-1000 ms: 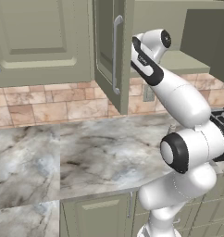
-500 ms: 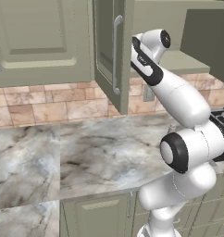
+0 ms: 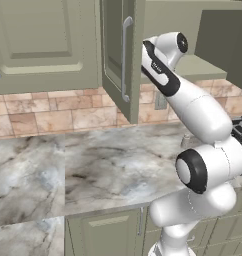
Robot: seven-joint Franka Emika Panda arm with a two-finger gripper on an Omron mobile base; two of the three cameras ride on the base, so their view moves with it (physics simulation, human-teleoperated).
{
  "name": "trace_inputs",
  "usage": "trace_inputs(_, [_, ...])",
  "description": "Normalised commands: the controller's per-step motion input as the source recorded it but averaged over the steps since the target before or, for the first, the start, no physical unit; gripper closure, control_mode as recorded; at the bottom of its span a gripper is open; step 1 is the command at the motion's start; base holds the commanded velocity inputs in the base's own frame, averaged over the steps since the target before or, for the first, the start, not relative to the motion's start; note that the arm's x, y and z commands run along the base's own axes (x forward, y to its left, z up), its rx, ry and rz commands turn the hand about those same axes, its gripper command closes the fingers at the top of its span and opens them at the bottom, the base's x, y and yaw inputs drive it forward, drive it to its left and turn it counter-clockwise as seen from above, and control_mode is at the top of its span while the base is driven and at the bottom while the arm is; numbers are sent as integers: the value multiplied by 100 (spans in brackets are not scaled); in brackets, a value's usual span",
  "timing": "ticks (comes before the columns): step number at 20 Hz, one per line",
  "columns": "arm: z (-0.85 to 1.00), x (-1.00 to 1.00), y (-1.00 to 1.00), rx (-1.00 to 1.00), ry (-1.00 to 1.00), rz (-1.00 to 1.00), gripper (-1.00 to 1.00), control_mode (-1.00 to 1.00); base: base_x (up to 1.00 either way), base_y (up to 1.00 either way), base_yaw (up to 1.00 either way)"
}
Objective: Collect the turmeric, ketchup, and shaker from the cabinet and place them next to the stove.
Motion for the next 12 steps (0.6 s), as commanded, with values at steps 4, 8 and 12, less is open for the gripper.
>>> trace_inputs(4, [-1,-60,-17,0,-5,0,100,-100,0,0,0])
trace_inputs(8, [-6,-74,-40,0,-4,0,100,-100,0,0,0])
trace_inputs(12, [-13,-70,-46,0,-1,0,100,-100,0,0,0])
